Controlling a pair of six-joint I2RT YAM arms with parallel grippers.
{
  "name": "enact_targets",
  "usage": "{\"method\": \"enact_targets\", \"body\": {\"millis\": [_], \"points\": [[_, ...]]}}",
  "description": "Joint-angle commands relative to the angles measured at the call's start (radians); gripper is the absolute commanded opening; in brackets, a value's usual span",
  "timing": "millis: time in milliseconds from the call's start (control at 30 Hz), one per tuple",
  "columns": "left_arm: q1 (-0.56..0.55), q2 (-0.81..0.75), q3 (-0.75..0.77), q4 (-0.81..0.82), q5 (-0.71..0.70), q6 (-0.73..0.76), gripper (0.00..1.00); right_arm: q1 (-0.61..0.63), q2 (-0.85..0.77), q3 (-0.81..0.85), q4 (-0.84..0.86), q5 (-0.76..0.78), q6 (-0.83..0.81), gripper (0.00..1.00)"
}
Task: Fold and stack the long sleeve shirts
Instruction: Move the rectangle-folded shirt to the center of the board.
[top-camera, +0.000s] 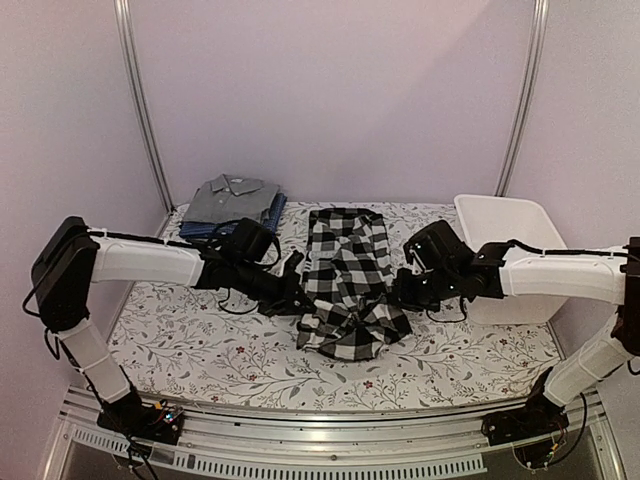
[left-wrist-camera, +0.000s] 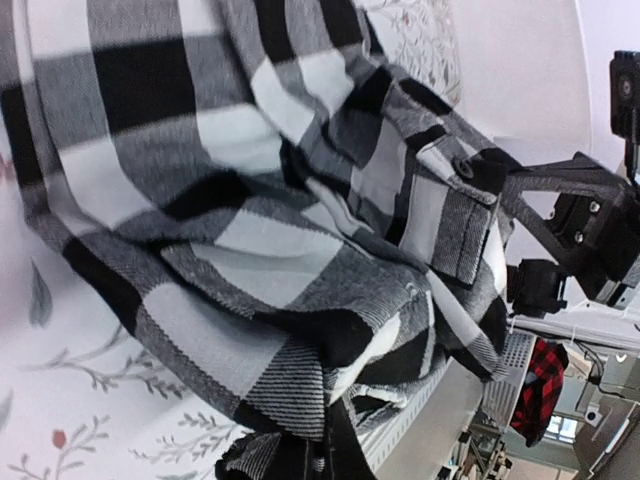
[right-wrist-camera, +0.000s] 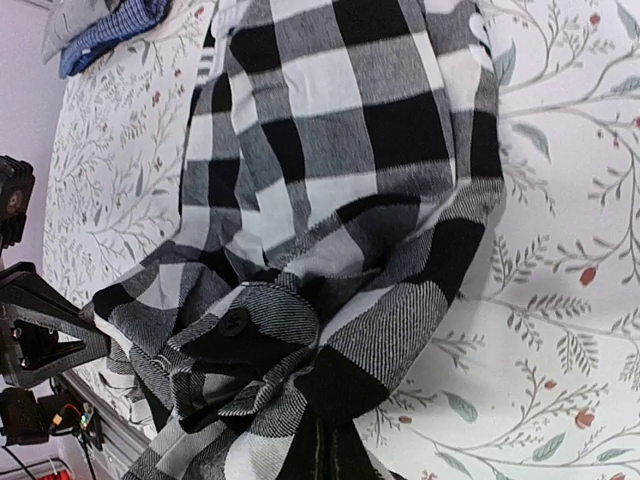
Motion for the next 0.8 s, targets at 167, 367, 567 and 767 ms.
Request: {"method": "enact_targets", "body": {"millis": [167,367,567,767], "points": [[0.162,0.195,0.267,0.022,-0.048,0.055,0.0,-0.162,0.212,0.237,0.081,0.091,-0.108,0.03],[0.212,0.396,0.456,-0.004,-0.07,0.084,0.0,-0.226,0.405,0.373,0.087,0.086,-0.156,0.1],[0.218,0.525,0.506,0.01,-0.066,0.077,0.0,-0.237,0.52,0.394,0.097,0.087,-0.173,0.13],[0.206,0.532,0.446,0.051,-0.047,0.052,0.0,-0.228,0.581,0.356,0.108,0.028,-0.19,0.14]]}}
